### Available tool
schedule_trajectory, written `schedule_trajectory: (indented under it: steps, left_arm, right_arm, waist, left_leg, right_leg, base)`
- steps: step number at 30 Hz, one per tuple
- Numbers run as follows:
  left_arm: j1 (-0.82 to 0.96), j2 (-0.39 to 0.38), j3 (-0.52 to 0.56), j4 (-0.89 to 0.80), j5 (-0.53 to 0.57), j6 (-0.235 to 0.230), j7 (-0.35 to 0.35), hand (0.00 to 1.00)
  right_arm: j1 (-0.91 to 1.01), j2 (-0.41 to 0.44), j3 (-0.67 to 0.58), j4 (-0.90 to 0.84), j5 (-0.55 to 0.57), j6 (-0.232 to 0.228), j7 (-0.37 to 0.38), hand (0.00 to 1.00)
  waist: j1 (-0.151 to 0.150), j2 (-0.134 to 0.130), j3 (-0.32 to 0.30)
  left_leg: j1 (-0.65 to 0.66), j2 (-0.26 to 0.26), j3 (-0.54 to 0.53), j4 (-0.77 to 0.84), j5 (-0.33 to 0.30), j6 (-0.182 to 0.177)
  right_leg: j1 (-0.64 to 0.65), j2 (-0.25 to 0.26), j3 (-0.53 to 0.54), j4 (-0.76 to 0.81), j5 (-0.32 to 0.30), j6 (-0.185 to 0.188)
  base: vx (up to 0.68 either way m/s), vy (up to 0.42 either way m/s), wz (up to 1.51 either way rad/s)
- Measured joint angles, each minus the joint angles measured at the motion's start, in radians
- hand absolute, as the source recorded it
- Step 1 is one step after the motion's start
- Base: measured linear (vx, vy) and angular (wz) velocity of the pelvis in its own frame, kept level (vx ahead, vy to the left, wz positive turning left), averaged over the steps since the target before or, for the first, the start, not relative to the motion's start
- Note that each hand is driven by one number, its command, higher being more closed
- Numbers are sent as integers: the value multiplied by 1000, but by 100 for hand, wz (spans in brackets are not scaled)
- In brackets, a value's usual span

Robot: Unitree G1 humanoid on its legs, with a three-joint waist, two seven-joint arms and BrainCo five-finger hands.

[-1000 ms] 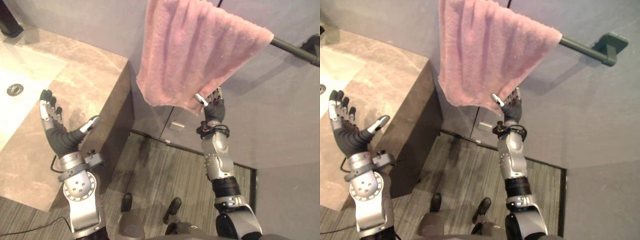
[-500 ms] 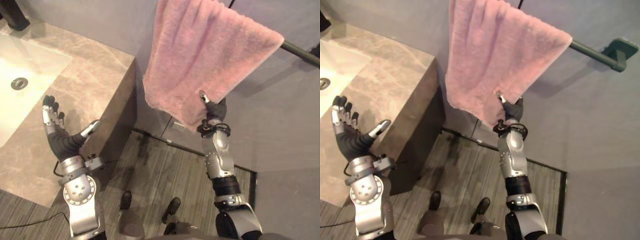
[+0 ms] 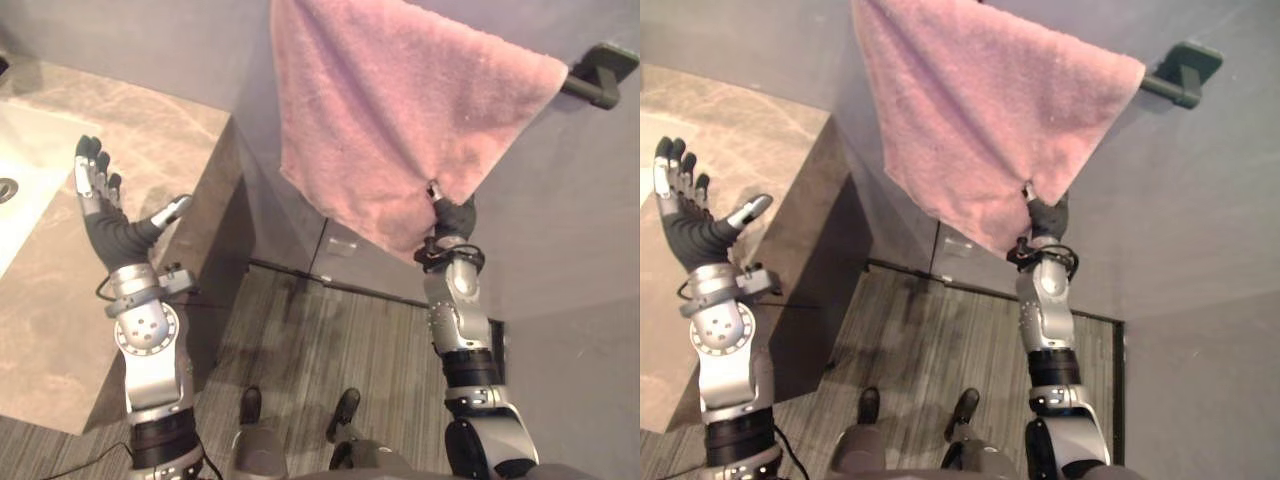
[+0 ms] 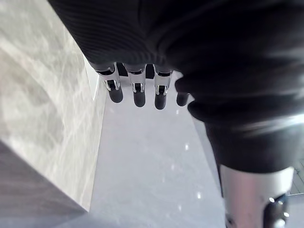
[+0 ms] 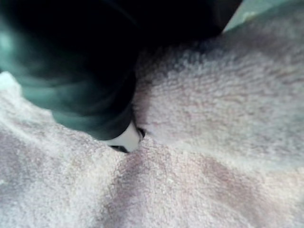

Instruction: Organize washtable

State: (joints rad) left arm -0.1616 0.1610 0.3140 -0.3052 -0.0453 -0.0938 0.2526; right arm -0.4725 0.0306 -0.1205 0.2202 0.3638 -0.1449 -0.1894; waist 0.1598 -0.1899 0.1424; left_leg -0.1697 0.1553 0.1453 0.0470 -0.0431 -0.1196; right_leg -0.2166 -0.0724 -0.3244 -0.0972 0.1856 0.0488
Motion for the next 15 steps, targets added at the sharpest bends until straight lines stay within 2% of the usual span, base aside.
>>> schedule_trajectory:
  steps: [3,4,5,7,10,11,15]
  left_arm:
    - [-31,55,-32,54,-82,0,-18,0]
    - [-62,126,-75,114,-162,-1,-48,0]
    - [-77,163,-98,143,-188,-1,-60,0]
    - [-153,316,-182,249,-330,6,-123,0]
    - [-274,468,-287,356,-444,31,-191,0]
    - [-326,500,-320,387,-472,44,-210,0]
    - [-452,504,-407,433,-521,53,-209,0]
  right_arm:
    - [0,-5,5,0,1,2,14,100]
    - [0,-23,22,0,26,3,23,100]
    - [-1,-28,29,0,33,4,28,100]
    - [-2,-53,71,0,78,4,51,100]
    - [-8,-70,117,-6,121,4,70,100]
    - [-8,-70,130,-12,134,6,76,100]
    - [-7,-67,163,-49,142,19,85,100]
  waist:
    - [-10,6,4]
    - [-8,9,6]
    - [-6,10,7]
    - [-5,17,12]
    - [-7,29,19]
    - [-10,32,19]
    - [-19,35,21]
  left_leg:
    - [2,1,7,3,0,0]
    - [3,1,17,5,0,0]
    - [3,1,23,6,0,0]
    - [-2,4,44,16,-1,0]
    - [-26,15,52,65,-20,5]
    - [-36,20,54,87,-28,6]
    - [-56,31,59,121,-43,7]
  right_leg:
    - [-1,1,9,0,4,-6]
    - [-5,2,20,0,9,-11]
    - [-9,2,25,0,14,-9]
    - [-24,5,49,0,35,-3]
    - [-37,10,83,0,63,12]
    - [-38,15,83,0,74,6]
    - [-40,20,77,0,77,2]
  base:
    - [-26,-2,-9]
    - [-20,8,-18]
    - [-52,13,-27]
    - [-64,15,-33]
    - [-77,24,-22]
    - [-103,20,-10]
    - [-71,-4,-2]
